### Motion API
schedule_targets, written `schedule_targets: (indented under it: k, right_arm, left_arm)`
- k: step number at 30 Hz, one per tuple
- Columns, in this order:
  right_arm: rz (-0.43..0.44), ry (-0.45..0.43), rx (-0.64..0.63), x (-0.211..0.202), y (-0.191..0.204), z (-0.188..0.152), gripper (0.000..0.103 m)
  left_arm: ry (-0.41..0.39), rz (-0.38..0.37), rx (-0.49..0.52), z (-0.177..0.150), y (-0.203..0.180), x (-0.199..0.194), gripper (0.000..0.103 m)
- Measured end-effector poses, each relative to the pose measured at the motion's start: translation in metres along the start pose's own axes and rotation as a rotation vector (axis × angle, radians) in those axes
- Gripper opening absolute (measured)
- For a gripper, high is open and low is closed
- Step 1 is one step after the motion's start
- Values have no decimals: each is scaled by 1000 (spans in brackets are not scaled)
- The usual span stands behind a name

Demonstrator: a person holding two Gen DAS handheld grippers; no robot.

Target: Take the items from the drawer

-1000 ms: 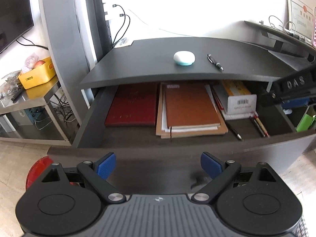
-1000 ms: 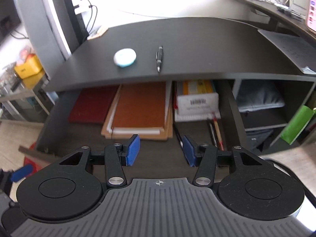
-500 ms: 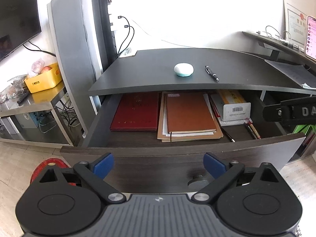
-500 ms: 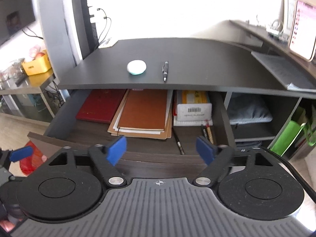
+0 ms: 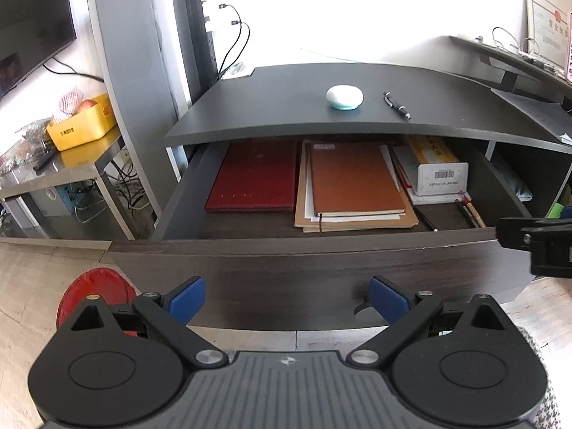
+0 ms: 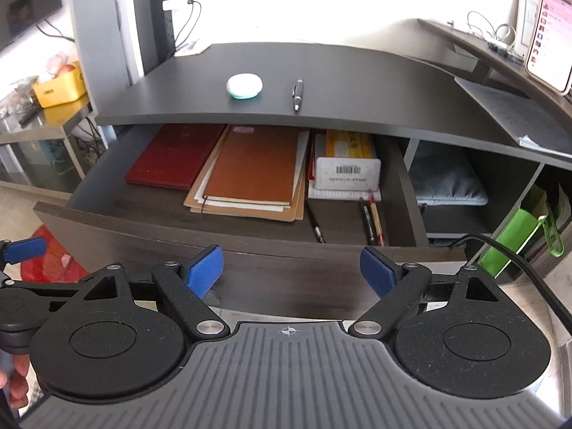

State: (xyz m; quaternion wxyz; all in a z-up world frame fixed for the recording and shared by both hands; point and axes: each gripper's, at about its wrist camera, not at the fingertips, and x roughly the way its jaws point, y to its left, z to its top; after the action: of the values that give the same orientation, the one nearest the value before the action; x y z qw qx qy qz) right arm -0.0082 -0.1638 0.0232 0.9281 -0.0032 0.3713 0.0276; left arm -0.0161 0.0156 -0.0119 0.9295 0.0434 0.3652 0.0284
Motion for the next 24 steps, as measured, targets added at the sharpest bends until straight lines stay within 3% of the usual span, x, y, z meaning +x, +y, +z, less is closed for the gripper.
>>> schedule_targets:
  k: [24]
  right_arm:
    - [-46,131,71,61,-26,-30,88]
  left_arm:
    - [46,28,-32,-1,18,47,99]
